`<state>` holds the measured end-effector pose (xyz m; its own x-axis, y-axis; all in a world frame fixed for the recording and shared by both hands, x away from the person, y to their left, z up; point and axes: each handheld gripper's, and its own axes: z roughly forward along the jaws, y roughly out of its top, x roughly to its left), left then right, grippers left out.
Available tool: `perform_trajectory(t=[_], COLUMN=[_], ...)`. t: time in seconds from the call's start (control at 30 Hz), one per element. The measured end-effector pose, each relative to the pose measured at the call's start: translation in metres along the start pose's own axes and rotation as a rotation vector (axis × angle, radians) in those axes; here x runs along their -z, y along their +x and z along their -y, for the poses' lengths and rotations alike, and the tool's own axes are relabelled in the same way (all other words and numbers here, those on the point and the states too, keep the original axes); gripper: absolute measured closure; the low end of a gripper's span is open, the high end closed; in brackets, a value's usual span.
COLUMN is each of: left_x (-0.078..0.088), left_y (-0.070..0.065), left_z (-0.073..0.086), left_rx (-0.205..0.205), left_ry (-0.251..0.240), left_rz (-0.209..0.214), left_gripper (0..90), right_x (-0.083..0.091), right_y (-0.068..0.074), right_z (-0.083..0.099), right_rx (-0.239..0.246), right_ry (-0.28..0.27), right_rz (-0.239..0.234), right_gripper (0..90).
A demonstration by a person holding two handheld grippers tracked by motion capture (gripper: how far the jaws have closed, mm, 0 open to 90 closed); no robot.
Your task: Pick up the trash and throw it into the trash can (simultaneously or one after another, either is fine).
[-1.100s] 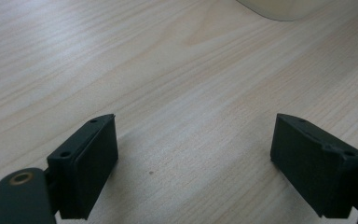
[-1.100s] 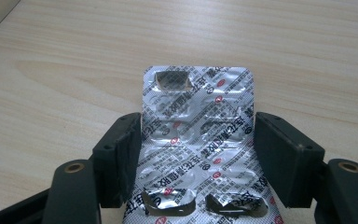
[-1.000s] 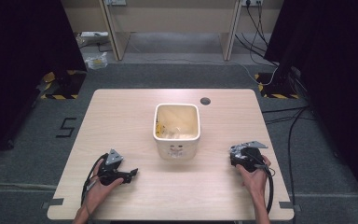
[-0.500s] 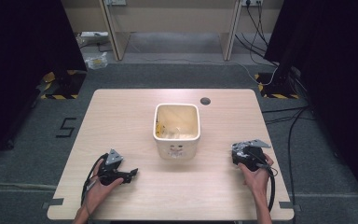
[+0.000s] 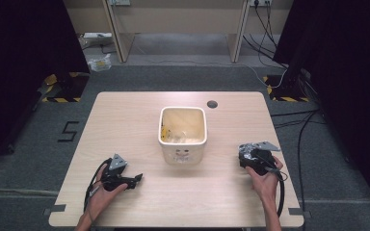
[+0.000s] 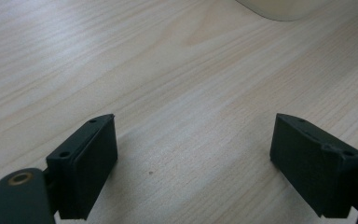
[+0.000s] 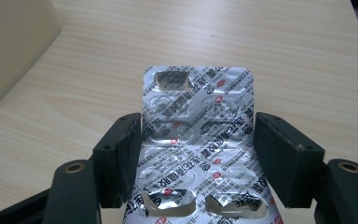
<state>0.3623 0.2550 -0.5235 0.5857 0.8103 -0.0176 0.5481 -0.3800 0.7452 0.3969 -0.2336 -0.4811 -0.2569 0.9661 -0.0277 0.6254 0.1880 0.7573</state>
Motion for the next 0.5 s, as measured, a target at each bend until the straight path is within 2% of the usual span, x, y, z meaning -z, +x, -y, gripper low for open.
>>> perform_trajectory(t=[0.2,0.5], left_x=[0.0,0.0], left_y=[0.0,0.0], left_z=[0.0,0.0], left_rx=[0.0,0.0], left_ry=[0.0,0.0], left_rz=[0.0,0.0], left_gripper=[14.1,14.1], right_x=[0.0041,0.0071], right_y=[0.0035,0.0069], right_z=[-0.0048,-0.0076], right_rx=[0.019,0.019], right_ry=[-0.015,-0.029], right_rz=[-0.002,-0.01], right_gripper=[34.2,34.2])
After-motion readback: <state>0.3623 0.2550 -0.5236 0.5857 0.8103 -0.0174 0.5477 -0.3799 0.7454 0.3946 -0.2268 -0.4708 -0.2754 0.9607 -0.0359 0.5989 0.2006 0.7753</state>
